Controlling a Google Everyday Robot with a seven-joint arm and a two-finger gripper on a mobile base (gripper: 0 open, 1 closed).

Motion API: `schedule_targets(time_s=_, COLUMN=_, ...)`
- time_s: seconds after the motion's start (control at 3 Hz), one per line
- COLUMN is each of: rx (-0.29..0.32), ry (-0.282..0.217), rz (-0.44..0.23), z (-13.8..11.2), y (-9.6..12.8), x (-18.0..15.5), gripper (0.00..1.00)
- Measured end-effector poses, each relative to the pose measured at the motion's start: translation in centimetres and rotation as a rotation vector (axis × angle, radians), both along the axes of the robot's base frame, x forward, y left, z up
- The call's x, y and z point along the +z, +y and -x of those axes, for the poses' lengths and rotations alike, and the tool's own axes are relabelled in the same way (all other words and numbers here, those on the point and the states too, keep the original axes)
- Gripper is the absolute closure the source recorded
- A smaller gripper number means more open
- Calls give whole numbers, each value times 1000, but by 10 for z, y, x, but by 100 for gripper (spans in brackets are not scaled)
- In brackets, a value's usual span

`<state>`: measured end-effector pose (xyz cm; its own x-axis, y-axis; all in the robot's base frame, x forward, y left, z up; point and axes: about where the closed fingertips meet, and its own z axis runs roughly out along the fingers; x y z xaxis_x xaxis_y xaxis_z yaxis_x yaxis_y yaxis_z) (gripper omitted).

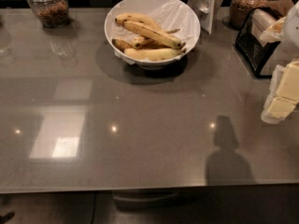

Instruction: Pick banana from white bowl

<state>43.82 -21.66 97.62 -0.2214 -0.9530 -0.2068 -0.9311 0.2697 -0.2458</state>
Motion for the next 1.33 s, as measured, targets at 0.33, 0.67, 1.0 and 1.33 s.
schedule_targets(time_s=0.33, rx=0, ry=0, rz=0, z=0, y=0, x=0, gripper=0)
schedule_targets(time_s=0.67, rx=15, ry=-40, rz=-106, z=-14, y=14, x=4, gripper=0)
schedule_targets(time_s=1.0, rx=40, ry=-102, rz=-301, z=-49, y=43, x=15, gripper=0)
schedule_targets(time_s=1.33, rx=56, ry=-161, rz=-451, z=-92, y=76, x=29, gripper=0)
